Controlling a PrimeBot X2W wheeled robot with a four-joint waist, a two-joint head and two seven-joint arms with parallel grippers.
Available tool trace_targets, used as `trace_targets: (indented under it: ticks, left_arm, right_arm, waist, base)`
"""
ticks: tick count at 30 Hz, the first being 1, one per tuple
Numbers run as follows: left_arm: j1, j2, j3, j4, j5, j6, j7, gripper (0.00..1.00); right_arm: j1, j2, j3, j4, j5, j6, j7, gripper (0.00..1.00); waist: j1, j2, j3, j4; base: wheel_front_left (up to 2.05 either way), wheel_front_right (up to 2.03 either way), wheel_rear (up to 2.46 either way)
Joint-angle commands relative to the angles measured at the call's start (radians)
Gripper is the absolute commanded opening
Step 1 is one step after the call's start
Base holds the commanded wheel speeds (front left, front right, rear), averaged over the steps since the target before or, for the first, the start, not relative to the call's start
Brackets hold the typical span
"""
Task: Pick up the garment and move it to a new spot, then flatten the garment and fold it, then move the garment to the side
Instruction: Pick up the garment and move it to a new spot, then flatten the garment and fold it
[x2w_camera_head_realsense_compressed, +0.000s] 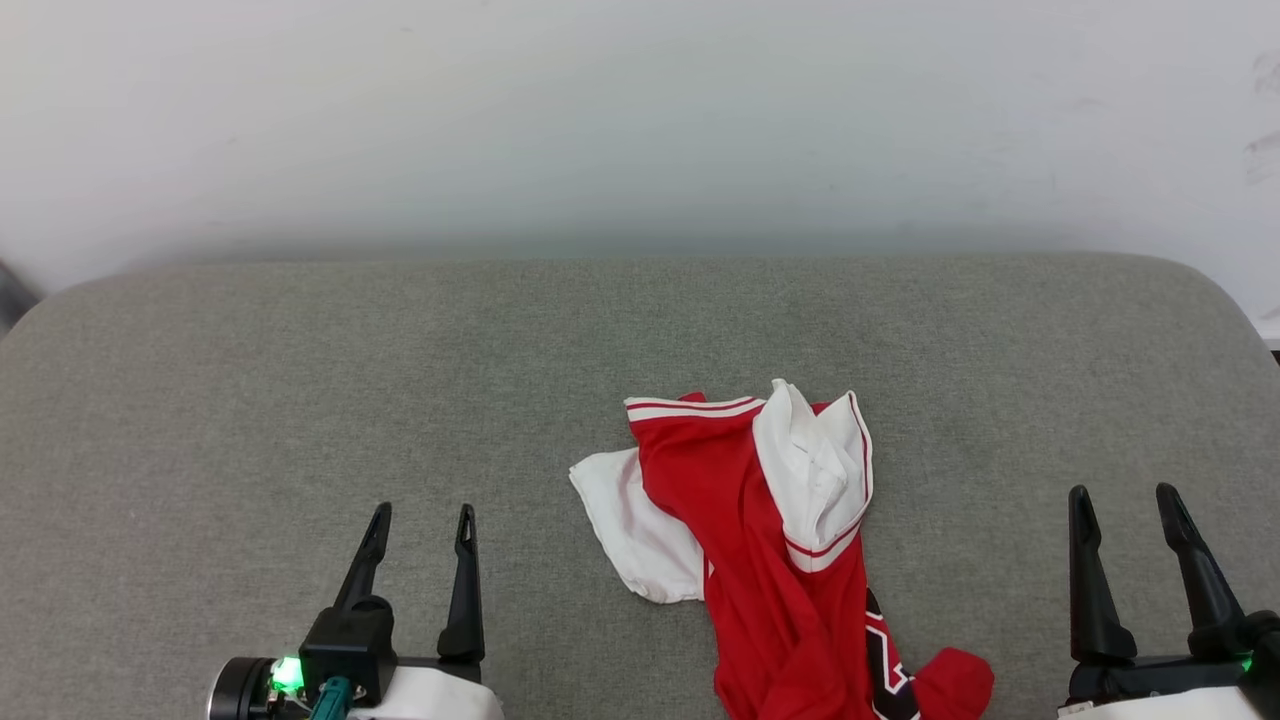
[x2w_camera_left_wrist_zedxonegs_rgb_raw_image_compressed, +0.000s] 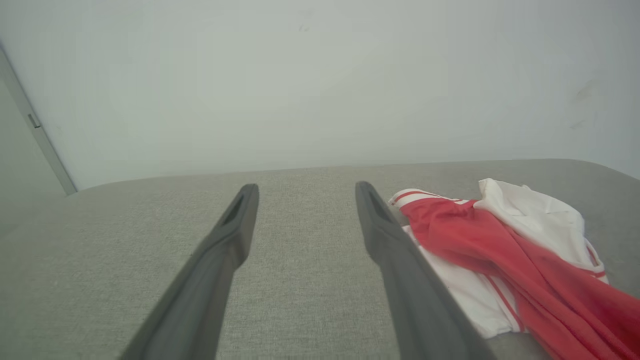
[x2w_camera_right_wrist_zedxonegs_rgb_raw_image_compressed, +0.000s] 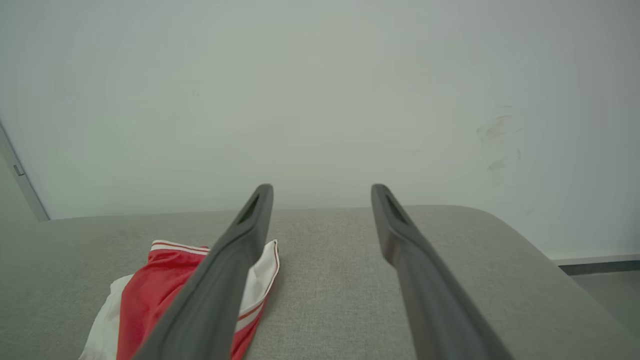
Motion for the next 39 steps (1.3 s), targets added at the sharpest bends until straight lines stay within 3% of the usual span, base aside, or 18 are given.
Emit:
trace_targets:
  ticks: [1, 13, 25, 34, 39]
  left_arm:
    - [0.012, -0.009, 0.013, 0.006, 0.013, -0.014, -0.002, 1.00]
    - [0.030, -0.062, 0.081, 0.029, 0.062, -0.076, -0.002, 1.00]
    - [0.032, -0.085, 0.116, 0.037, 0.085, -0.105, -0.002, 1.00]
    - [0.007, -0.093, 0.134, 0.039, 0.091, -0.120, -0.002, 1.00]
    - [-0.009, -0.096, 0.139, 0.036, 0.094, -0.123, -0.002, 1.00]
  right_arm:
    - [0.011, 0.001, -0.002, 0.004, 0.007, -0.001, -0.002, 1.00]
    - [0.018, 0.001, 0.007, 0.017, 0.013, -0.001, -0.002, 1.00]
    - [-0.025, 0.001, -0.016, -0.008, -0.022, -0.001, -0.002, 1.00]
    - [-0.279, -0.001, 0.007, -0.164, -0.180, -0.001, -0.002, 1.00]
    - [-0.442, -0.085, 0.103, -0.099, -0.172, -0.001, -0.002, 1.00]
  waist:
    - [0.0000, 0.0000, -0.002, 0.001]
    - [0.0000, 0.0000, -0.007, -0.003]
    - [0.0000, 0.0000, -0.005, 0.006]
    - [0.0000, 0.0000, 0.024, 0.007]
    - [0.0000, 0.0000, 0.052, 0.007]
  base:
    - [0.00, 0.00, 0.00]
    - [0.00, 0.00, 0.00]
    - [0.00, 0.00, 0.00]
    - [0.00, 0.00, 0.00]
    - [0.00, 0.00, 0.00]
